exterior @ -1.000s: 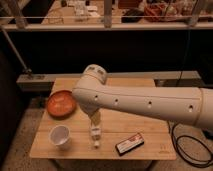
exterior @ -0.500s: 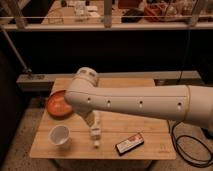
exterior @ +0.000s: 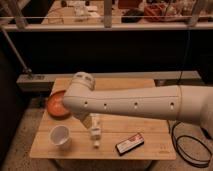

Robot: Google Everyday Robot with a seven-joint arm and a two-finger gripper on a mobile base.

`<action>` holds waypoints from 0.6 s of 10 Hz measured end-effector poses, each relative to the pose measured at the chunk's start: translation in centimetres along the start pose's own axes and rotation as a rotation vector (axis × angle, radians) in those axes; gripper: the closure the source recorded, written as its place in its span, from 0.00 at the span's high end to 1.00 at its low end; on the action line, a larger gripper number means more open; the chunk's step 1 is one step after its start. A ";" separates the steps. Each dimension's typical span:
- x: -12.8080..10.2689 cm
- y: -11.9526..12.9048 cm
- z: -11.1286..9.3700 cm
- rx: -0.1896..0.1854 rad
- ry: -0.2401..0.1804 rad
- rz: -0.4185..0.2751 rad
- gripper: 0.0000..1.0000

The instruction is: Place the ceramic cup in the ceramic bowl

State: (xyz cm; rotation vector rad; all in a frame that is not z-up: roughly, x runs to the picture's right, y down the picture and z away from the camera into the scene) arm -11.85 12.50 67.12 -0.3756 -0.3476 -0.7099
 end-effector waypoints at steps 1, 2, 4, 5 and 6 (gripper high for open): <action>-0.2 0.0 0.3 -0.001 -0.002 -0.002 0.80; -0.3 -0.1 0.5 -0.001 -0.005 -0.002 0.80; -0.7 -0.2 1.2 -0.003 -0.011 -0.010 0.80; -1.1 -0.3 1.6 -0.004 -0.014 -0.018 0.80; -1.3 -0.3 1.9 -0.004 -0.016 -0.023 0.80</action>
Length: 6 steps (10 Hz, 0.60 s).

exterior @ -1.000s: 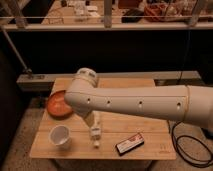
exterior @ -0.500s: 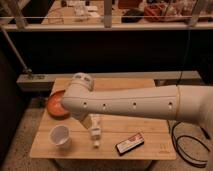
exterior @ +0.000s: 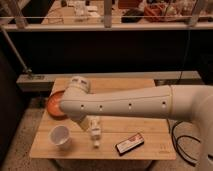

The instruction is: Place the ceramic cup in the ceramic bowl

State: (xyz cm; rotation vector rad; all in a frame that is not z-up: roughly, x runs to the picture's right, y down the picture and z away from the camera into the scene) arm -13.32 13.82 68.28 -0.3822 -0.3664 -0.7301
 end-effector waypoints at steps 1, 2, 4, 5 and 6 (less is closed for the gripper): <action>-0.1 0.0 0.2 0.000 -0.002 -0.002 0.80; -0.3 0.0 0.5 0.000 -0.006 -0.006 0.80; -1.1 -0.2 1.6 -0.001 -0.015 -0.025 0.80; -1.2 -0.2 1.7 -0.001 -0.016 -0.027 0.80; -1.2 -0.2 1.7 0.000 -0.016 -0.026 0.80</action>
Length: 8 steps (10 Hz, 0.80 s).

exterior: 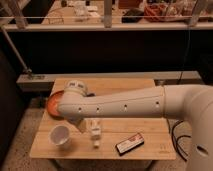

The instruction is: Place the ceramic cup in the ceramic bowl

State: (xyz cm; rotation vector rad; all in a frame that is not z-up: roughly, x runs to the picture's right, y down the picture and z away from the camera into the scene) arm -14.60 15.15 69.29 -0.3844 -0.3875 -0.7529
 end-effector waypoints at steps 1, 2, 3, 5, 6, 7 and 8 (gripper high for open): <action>-0.1 -0.1 0.1 0.000 -0.005 -0.004 0.80; -0.5 -0.2 0.6 -0.001 -0.012 -0.014 0.80; -0.9 -0.3 1.1 -0.001 -0.017 -0.023 0.80; -1.4 -0.4 2.0 -0.002 -0.024 -0.037 0.80; -1.4 -0.4 2.0 -0.001 -0.027 -0.036 0.80; -1.5 -0.5 2.3 0.002 -0.030 -0.040 0.80; -1.9 -0.7 2.6 0.006 -0.033 -0.052 0.80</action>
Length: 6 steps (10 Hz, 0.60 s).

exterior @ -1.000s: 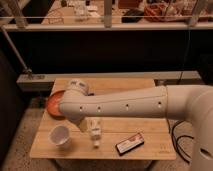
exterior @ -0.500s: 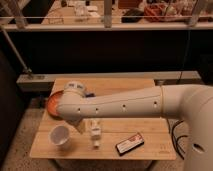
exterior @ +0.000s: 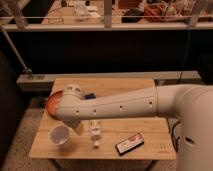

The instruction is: Place the ceramic cup in the ceramic bowl

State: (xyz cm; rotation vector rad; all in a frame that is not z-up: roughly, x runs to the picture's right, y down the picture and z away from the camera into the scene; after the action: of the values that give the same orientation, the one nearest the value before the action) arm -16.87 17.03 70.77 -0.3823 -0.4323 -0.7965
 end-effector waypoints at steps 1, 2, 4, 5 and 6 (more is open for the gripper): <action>-0.1 0.0 0.3 0.002 0.000 -0.006 0.80; -0.1 0.0 0.5 0.005 -0.001 -0.011 0.80; -0.5 -0.1 0.9 0.013 -0.006 -0.021 0.80; -0.5 -0.1 1.0 0.017 -0.006 -0.023 0.80; -0.7 -0.2 1.3 0.023 -0.008 -0.030 0.80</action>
State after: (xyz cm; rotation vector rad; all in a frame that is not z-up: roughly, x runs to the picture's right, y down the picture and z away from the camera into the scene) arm -17.77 17.96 71.51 -0.3585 -0.4548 -0.8189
